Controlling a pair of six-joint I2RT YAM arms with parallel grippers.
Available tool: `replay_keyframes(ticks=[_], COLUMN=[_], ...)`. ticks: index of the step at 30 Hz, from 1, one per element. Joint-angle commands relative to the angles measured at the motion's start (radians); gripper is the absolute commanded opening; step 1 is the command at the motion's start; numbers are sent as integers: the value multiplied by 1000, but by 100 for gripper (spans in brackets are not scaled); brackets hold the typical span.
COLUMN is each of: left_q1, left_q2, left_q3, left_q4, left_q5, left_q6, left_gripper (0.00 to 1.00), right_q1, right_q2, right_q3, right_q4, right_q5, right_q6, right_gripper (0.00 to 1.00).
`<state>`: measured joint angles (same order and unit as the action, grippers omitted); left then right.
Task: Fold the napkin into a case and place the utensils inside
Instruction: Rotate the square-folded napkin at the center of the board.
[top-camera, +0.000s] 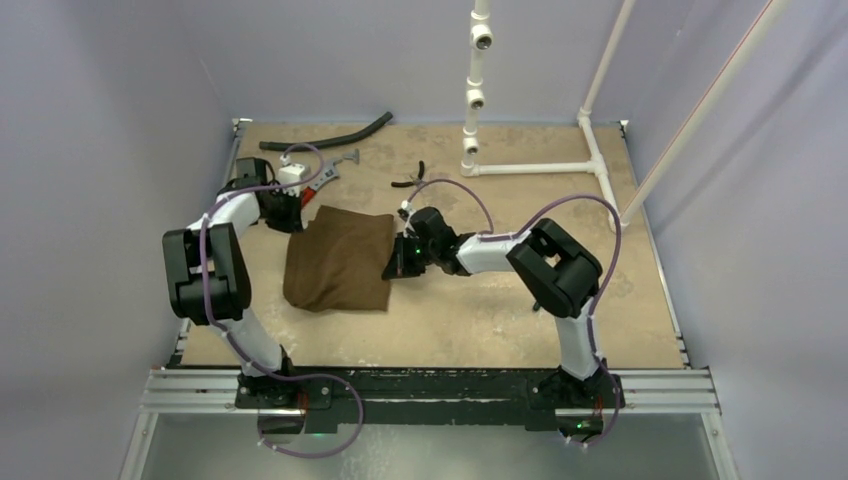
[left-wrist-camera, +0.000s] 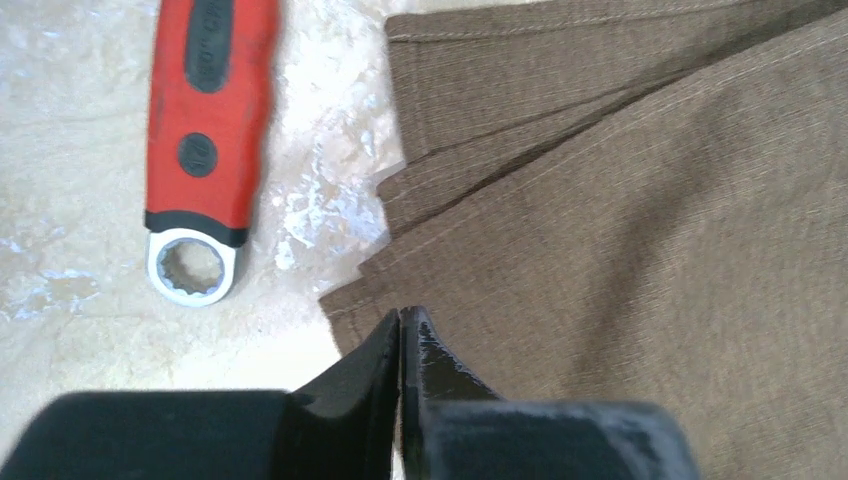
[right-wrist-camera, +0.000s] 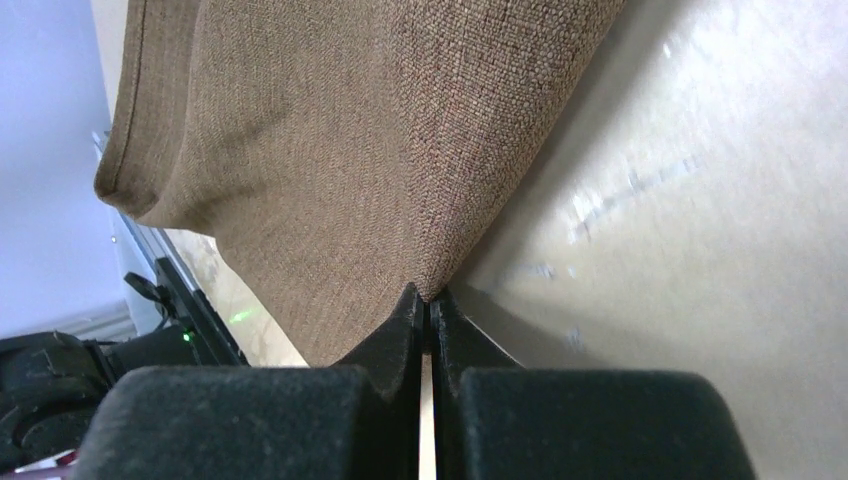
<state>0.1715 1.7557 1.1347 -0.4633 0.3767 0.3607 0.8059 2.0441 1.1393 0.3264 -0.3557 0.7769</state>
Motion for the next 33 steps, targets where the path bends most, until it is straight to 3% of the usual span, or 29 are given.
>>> replay_keyframes(ticks=[1,3,8,9,11,13,15,17,21,25,27,28,30,31,33], left_q1=[-30,-46,-85,-90,-93,-96,-95,-93,-98,-99,-98,-98,-98,-98,-98], left_q2=[-46,-75,-120,-115,-81,-21,20,32,45,88,108,116,122,116,109], left_q3=[40,48,41,35,28,21,15,-5,-20,8,11,14,22,15,14], left_q4=[-84,-130,-209,-215,-230,-231,-209,-166,-126,-144,-144,-149,-150,-142,-153], left_q5=[12,14,35,31,31,34,-3,-43,-61,-20,14,28,31,24,21], left_q6=[30,48,59,53,42,35,15,-7,-24,-21,-22,-23,-32,-38,-39], left_gripper=[12,27,40,63,78,85,88,89,98,83,70,60,18,8,9], right_q1=[-2,-4,-9,-10,-10,-11,-9,-10,-10,-10,-10,-10,-11,-11,-10], right_q2=[-119,-149,-202,-210,-213,-204,-193,-192,-195,-198,-197,-197,-198,-199,-199], right_q3=[-89,-132,-210,-219,-224,-213,-192,-178,-176,-177,-176,-175,-173,-173,-171], right_q4=[-78,-101,-162,-169,-168,-166,-169,-173,-175,-177,-178,-179,-181,-183,-184], right_q5=[45,61,94,100,95,85,79,75,76,72,74,75,75,76,78], right_q6=[-52,-71,-107,-112,-117,-119,-124,-127,-130,-129,-126,-125,-125,-126,-125], right_gripper=[0,0,0,0,1,5,18,24,23,20,18,17,15,15,14])
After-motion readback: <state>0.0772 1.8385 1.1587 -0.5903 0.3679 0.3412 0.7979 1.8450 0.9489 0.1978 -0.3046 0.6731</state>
